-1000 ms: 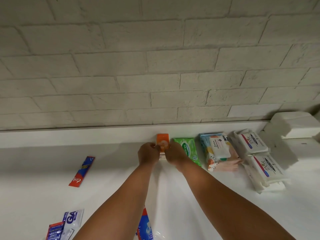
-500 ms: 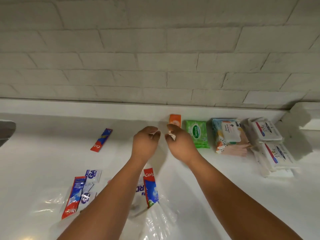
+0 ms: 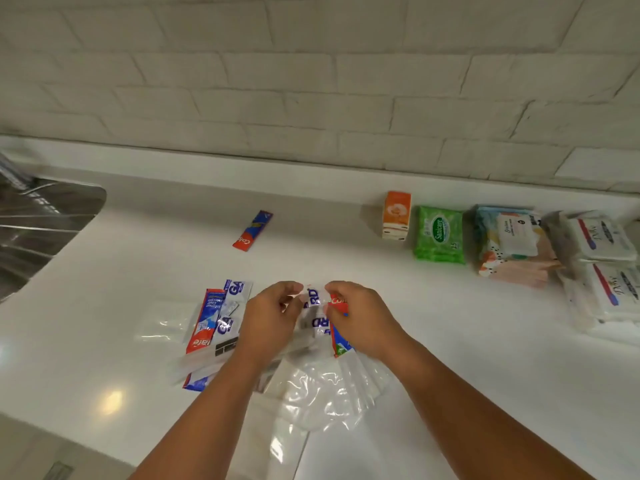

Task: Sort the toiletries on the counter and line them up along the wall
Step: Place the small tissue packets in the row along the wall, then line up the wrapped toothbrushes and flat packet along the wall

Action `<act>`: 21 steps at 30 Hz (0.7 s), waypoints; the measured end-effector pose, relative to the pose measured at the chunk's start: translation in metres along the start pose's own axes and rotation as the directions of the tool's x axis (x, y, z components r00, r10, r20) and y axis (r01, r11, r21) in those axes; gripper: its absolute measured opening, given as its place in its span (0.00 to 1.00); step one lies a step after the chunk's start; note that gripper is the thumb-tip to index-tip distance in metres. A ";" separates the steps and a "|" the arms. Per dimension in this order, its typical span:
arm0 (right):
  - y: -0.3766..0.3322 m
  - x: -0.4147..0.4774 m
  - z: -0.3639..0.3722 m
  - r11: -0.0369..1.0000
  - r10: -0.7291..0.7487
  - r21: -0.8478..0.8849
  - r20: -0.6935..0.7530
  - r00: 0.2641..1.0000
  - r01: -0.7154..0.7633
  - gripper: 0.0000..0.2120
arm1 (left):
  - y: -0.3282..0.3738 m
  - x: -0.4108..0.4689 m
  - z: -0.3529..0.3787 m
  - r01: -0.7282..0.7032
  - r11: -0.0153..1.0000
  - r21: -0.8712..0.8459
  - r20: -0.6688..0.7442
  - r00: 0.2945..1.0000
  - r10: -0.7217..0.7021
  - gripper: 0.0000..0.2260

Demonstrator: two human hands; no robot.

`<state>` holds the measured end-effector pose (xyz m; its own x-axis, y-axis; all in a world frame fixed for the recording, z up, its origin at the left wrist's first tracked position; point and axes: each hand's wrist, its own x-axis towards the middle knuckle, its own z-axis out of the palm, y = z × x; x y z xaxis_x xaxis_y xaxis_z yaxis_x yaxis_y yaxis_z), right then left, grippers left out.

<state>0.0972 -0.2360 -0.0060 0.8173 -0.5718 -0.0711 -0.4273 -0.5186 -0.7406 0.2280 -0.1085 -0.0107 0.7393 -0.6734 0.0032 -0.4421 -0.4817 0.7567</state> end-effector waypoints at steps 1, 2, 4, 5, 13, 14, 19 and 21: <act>-0.001 -0.006 0.005 1.000 -0.003 -0.009 0.027 1.000 0.004 0.19 | -0.004 -0.007 -0.003 0.005 1.000 -0.001 0.007 1.000 -0.005 0.07; -0.001 -0.011 0.009 1.000 -0.006 -0.012 0.047 0.999 0.006 0.19 | -0.009 -0.013 -0.005 0.018 1.000 -0.008 0.019 1.000 -0.018 0.07; -0.002 -0.023 0.020 0.999 -0.016 -0.043 0.080 0.997 0.020 0.18 | -0.019 -0.025 -0.009 0.053 0.998 -0.017 0.065 0.997 -0.052 0.07; -0.002 -0.028 0.025 0.997 -0.024 -0.072 0.094 0.995 0.030 0.17 | -0.025 -0.031 -0.011 0.055 0.998 -0.001 0.092 0.994 -0.055 0.07; 0.002 -0.054 0.059 0.947 -0.068 -0.302 0.131 0.989 0.105 0.25 | -0.061 -0.047 -0.018 -0.212 0.961 0.178 0.326 0.934 0.146 0.16; 0.002 -0.055 0.063 0.942 -0.066 -0.320 0.129 0.989 0.104 0.27 | -0.065 -0.046 -0.018 -0.242 0.952 0.186 0.360 0.919 0.164 0.19; -0.005 -0.058 0.073 0.941 -0.007 -0.336 0.091 0.996 0.037 0.24 | -0.077 -0.039 -0.021 -0.444 0.872 0.207 0.495 0.816 0.299 0.28; -0.012 -0.060 0.075 0.937 0.020 -0.350 0.080 0.997 0.009 0.23 | -0.079 -0.034 -0.023 -0.495 0.847 0.193 0.538 0.776 0.330 0.29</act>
<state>0.0823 -0.1479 -0.0429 0.8367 -0.5296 -0.1393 -0.5282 -0.7133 -0.4606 0.2489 -0.0346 -0.0556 0.1545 -0.9830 -0.0994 -0.8384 -0.1836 0.5132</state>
